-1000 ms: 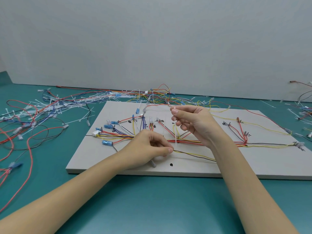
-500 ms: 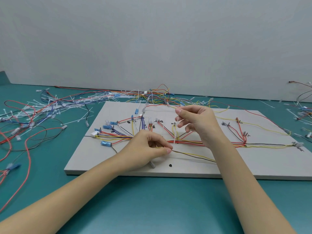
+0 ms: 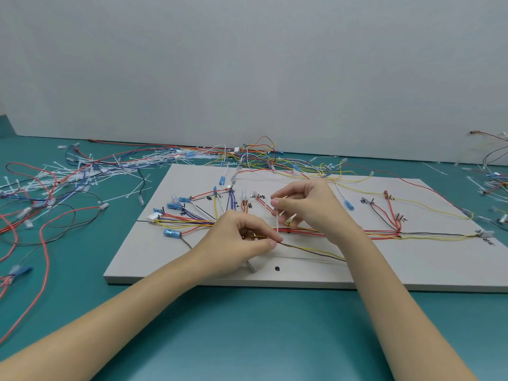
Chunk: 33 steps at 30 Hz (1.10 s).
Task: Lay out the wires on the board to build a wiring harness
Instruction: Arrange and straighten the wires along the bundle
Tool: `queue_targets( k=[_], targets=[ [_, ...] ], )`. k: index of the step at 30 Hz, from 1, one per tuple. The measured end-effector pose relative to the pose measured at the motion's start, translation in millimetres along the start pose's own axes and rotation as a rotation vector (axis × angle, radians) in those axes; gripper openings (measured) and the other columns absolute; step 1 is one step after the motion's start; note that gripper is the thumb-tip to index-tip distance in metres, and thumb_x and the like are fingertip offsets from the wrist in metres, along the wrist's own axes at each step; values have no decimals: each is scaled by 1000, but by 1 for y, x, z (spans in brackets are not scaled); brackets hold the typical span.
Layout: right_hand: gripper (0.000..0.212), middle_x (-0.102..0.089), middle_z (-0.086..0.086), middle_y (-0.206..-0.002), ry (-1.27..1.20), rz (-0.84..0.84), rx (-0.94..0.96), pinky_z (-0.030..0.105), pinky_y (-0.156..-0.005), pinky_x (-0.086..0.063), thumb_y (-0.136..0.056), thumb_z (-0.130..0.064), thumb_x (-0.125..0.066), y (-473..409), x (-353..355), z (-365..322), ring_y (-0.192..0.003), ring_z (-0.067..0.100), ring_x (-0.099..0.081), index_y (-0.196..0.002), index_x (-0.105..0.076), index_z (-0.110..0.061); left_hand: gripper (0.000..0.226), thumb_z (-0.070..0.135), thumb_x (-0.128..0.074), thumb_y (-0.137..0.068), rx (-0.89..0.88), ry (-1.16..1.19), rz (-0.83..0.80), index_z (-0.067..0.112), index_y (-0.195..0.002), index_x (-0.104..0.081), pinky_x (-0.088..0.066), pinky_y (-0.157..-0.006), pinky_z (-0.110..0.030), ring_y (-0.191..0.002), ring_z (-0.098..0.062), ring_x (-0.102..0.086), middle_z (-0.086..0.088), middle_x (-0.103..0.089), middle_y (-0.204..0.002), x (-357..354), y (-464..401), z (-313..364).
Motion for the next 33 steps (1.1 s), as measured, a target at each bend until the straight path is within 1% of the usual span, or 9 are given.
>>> queue_targets(
  k=[3,6,8,10,14,19,25,29,33],
  targets=[
    [10,-70,12,-67,4,-64,-30,20,-40,-45,-85,-3,-70,1,-1,0,-51,18,-64,-91,-70,5,22,10,-72,-81,-11,-32,-6,31,-81,-78,-44,-65,-40,-75,-40,-57,-8,-72,-82,0,0,0],
    [9,-72,13,-72,13,-118,-50,20,-41,-45,-86,-6,-70,4,-3,0,-54,18,-66,-89,-70,3,22,8,-72,-80,-17,-77,-8,29,-80,-79,-37,-60,-27,-63,-30,-47,-3,-68,-72,1,-1,-1],
    [8,-72,13,-72,23,-134,-67,20,-42,-45,-86,-7,-70,4,-4,2,-55,17,-66,-86,-70,1,24,5,-72,-78,-23,-104,-8,28,-80,-80,-35,-56,-20,-58,-13,-43,5,-61,-65,1,0,-1],
    [9,-72,11,-71,38,-148,-88,20,-43,-46,-86,-8,-70,4,-5,3,-55,17,-66,-85,-70,1,26,4,-71,-77,-42,-152,-13,29,-79,-79,-33,-55,-17,-55,-6,-42,14,-58,-62,1,2,0],
    [10,-70,11,-68,49,-202,-122,19,-43,-46,-87,-6,-69,5,-8,5,-52,14,-64,-85,-70,3,23,8,-69,-73,-103,-264,-30,26,-81,-80,-31,-55,-9,-55,-3,-47,14,-58,-65,-1,6,6],
    [9,-69,10,-63,57,-226,-131,19,-43,-46,-87,-4,-69,7,-9,4,-50,14,-64,-85,-69,5,25,25,-66,-69,-202,-482,-118,24,-90,-80,-31,-59,-3,-69,6,-53,15,-56,-72,-4,12,14],
    [17,-69,11,-65,104,-250,-165,19,-42,-44,-87,-6,-69,9,-7,5,-52,16,-66,-90,-68,11,32,41,-74,-72,-228,-592,-175,26,-99,-77,-40,-66,-5,-79,5,-51,20,-49,-80,-6,17,16],
    [10,-70,9,-65,148,-264,-163,18,-39,-40,-86,-9,-71,9,-6,5,-49,16,-63,-82,-72,0,41,50,-76,-70,-216,-626,-200,27,-104,-75,-45,-68,-9,-81,7,-48,21,-46,-83,-7,18,15],
    [12,-72,7,-68,225,-278,-156,17,-38,-34,-84,-15,-74,9,-5,5,-45,14,-57,-73,-74,-11,46,56,-78,-67,-248,-660,-214,26,-101,-75,-35,-68,-6,-79,2,-45,15,-48,-86,-7,18,14]
  ],
)
Point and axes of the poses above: each hand's wrist, its own y-axis away from the middle knuckle, its own x-axis out of the back of the hand, z = x × y, the point moved 4 cm from there along -y, towards the middle knuckle
